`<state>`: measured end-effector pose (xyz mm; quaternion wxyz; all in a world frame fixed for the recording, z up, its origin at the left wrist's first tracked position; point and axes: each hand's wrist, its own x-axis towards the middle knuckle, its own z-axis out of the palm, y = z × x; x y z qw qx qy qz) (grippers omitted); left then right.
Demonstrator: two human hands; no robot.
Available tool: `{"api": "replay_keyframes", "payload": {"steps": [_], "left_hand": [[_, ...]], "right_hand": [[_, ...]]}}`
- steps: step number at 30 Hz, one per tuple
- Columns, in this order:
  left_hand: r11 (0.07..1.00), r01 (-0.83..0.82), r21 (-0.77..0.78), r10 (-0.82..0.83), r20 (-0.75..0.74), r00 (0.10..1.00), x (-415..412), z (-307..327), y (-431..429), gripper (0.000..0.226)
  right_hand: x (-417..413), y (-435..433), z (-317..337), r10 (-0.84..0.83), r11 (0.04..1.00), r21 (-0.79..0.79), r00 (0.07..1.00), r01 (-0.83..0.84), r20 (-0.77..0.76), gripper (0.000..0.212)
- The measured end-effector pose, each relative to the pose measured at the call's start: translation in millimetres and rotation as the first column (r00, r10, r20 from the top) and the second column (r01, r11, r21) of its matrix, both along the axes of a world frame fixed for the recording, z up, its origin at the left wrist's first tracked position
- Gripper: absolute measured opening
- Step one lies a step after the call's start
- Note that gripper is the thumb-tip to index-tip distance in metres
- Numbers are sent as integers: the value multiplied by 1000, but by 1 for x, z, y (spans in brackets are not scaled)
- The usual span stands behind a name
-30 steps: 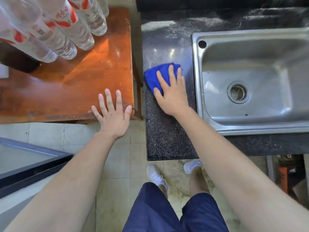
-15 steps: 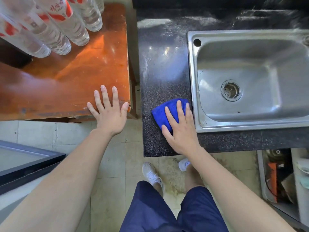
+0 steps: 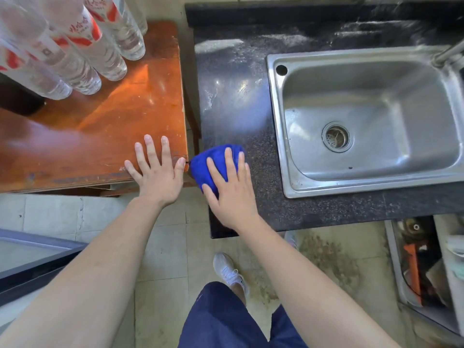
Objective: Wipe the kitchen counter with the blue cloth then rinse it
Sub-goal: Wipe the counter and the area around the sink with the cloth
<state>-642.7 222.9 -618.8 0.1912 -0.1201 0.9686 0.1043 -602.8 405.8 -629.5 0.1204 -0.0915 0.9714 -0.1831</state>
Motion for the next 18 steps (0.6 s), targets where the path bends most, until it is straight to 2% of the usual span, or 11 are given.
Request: {"api": "replay_keyframes", "payload": {"steps": [4, 7, 18], "left_hand": [[1000, -5, 9, 5, -11, 1000, -1, 3, 1, 68], [999, -7, 31, 7, -12, 1000, 0, 5, 2, 68], [1000, -27, -11, 26, -68, 997, 2, -1, 3, 66]], "right_hand": [[66, 34, 1, 11, 999, 44, 999, -12, 33, 63], [53, 42, 3, 48, 996, 72, 999, -49, 18, 64], [-187, -11, 8, 39, 993, 107, 999, -42, 24, 69]]}}
